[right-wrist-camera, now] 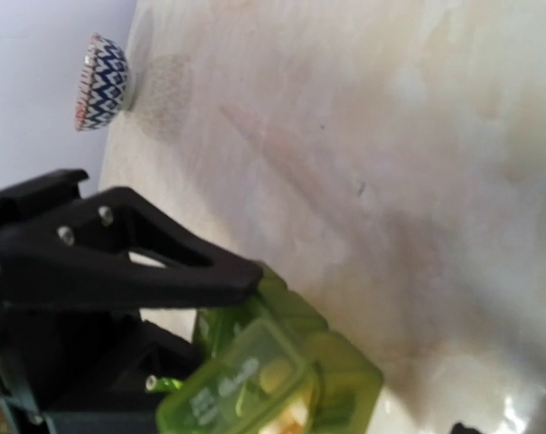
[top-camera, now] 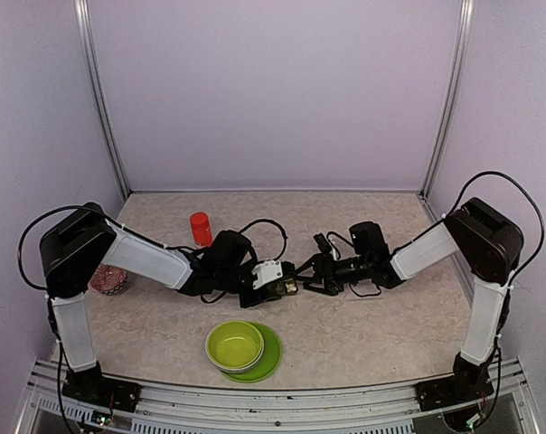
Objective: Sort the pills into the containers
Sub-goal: Close the lid of the pill container in the compartment of the pill container.
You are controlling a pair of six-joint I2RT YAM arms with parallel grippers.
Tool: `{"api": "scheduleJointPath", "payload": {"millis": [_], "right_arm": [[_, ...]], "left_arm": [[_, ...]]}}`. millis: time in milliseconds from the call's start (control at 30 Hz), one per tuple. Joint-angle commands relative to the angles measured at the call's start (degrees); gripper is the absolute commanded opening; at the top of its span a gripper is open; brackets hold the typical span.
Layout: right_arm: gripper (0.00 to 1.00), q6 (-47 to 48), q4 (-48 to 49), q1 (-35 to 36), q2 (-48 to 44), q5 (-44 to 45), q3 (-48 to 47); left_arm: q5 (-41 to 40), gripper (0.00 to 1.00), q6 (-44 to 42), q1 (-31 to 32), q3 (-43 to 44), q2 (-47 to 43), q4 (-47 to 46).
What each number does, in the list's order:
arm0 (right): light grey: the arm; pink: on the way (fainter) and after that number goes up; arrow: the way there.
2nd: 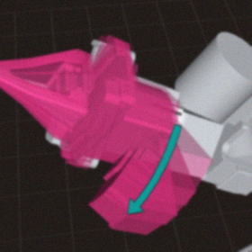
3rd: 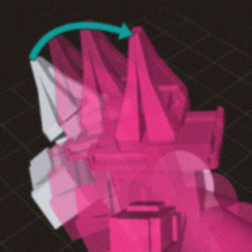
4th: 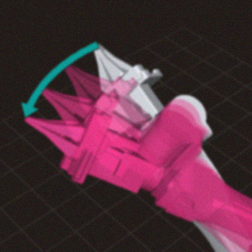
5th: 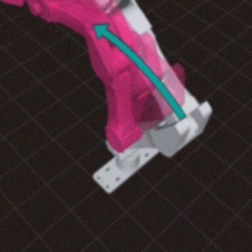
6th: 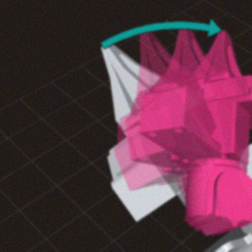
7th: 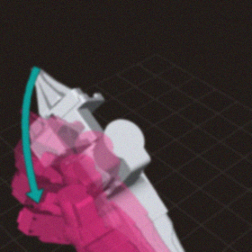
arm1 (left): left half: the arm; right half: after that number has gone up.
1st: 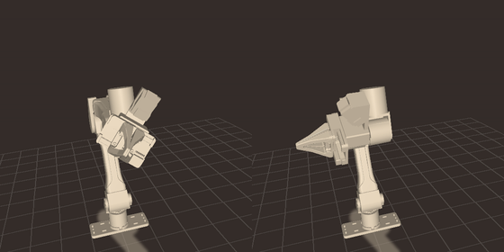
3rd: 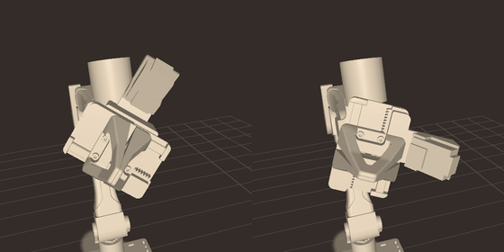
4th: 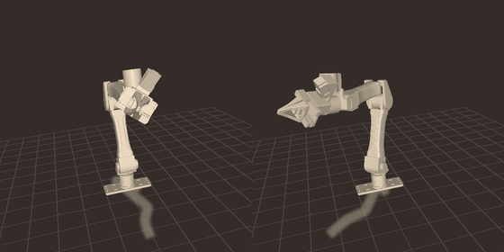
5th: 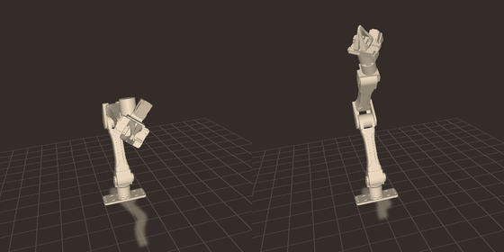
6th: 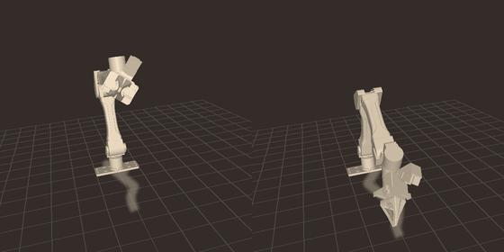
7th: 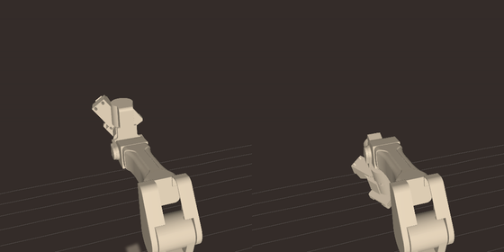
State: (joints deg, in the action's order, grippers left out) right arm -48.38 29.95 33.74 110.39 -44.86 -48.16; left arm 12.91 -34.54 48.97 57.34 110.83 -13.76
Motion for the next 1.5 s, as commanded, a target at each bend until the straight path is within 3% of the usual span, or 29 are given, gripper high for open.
{"api": "scheduleJointPath", "payload": {"millis": [0, 600, 1100, 1467], "right_arm": [[0.83, -2.9, 4.1, 0.4, 1.9, -1.8, -1.1], [0.76, -9.7, 12.1, 1.8, 5.5, -6.2, -1.5], [0.43, -15.0, 21.0, 1.8, 7.9, -8.5, 0.2], [0.13, -18.4, 25.7, 1.8, 9.1, -9.7, 0.9]], "left_arm": [[-1.0, 0.26, 0.8, 0.9, -1.3, -2.4, -3.0], [-1.8, 0.26, 0.8, 1.4, -2.7, -5.2, -5.0], [-2.1, 0.26, 0.6, 1.5, -2.3, -5.3, -4.4], [-2.6, 0.26, 0.5, 1.6, -2.4, -5.9, -4.3]]}}
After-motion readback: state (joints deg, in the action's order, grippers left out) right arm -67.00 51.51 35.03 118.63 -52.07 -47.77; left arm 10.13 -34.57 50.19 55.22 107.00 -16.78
